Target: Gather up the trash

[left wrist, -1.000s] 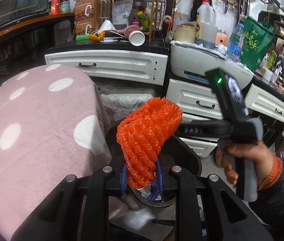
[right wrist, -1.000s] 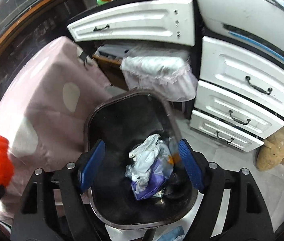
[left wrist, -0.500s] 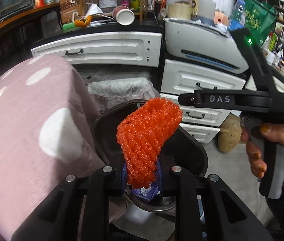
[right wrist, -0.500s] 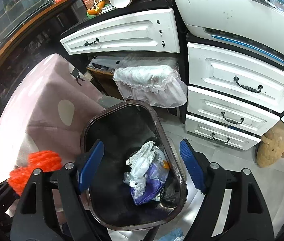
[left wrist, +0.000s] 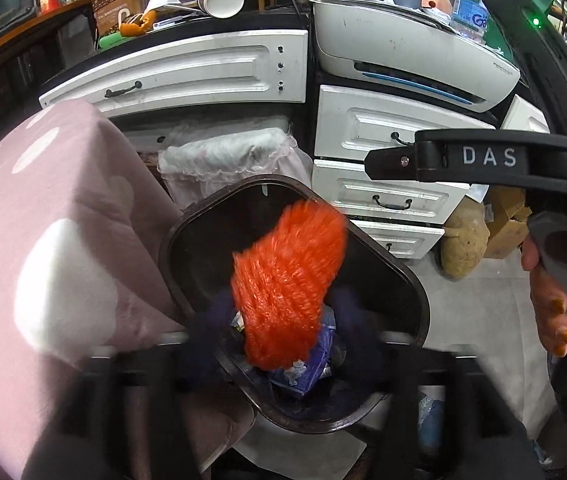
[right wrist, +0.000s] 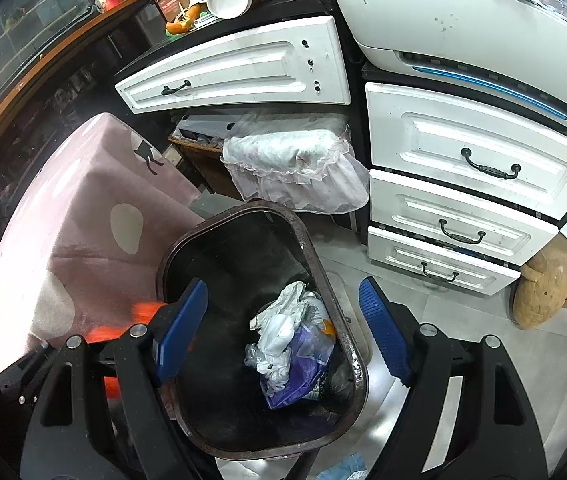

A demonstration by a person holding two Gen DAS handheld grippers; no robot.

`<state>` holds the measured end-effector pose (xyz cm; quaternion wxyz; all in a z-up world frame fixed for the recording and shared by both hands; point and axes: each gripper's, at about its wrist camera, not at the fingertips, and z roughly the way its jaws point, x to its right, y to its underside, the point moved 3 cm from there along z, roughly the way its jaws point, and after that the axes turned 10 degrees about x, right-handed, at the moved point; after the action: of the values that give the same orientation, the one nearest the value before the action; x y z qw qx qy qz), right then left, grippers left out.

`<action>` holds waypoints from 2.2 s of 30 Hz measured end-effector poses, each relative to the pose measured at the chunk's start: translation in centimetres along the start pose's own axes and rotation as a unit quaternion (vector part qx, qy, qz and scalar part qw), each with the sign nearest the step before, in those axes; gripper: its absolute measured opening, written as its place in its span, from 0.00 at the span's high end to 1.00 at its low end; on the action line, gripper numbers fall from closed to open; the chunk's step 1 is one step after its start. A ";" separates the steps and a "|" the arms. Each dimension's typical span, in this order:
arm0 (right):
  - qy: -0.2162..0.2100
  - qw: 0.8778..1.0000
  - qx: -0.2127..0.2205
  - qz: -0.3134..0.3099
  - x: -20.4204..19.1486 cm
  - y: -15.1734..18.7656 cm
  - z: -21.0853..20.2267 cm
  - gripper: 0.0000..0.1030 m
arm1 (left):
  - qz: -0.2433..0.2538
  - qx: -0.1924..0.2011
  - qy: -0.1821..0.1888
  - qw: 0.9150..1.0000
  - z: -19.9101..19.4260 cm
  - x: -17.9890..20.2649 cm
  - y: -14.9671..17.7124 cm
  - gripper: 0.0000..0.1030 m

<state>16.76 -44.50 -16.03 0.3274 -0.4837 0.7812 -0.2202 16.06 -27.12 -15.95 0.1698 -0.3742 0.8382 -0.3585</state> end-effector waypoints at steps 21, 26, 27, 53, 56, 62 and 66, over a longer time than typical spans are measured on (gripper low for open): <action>-0.002 0.999 0.019 -0.028 -2.0 -0.4 -1.2 0.22 | -0.005 0.088 -0.008 0.996 -6.9 0.0 -1.4 0.05; 0.000 0.999 0.036 -0.026 -2.2 -1.1 -2.1 0.19 | -0.025 0.099 -0.008 0.995 -8.2 -0.6 -1.6 0.05; 0.006 0.999 0.041 -0.030 -2.4 -1.2 -2.4 0.19 | -0.025 0.102 -0.006 0.994 -8.6 -0.6 -1.6 0.05; -0.054 0.939 0.299 -0.161 -19.1 2.0 -21.3 0.05 | -0.120 0.235 -0.242 0.934 -27.9 -10.5 2.2 0.05; -0.082 0.942 0.285 -0.158 -20.0 3.7 -22.1 0.05 | -0.134 0.257 -0.257 0.922 -29.9 -10.6 2.7 0.05; -0.074 0.938 0.290 -0.174 -20.6 6.9 -23.2 0.05 | -0.135 0.256 -0.277 0.916 -31.1 -10.1 4.1 0.05; -0.084 0.932 0.301 -0.182 -20.3 8.0 -24.0 0.05 | -0.153 0.262 -0.282 0.910 -31.4 -10.2 5.5 0.05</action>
<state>0.92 -22.13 1.32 0.4763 -0.5126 0.5468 -0.4598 2.70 -2.03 1.70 0.4339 -0.5257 0.5635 -0.4667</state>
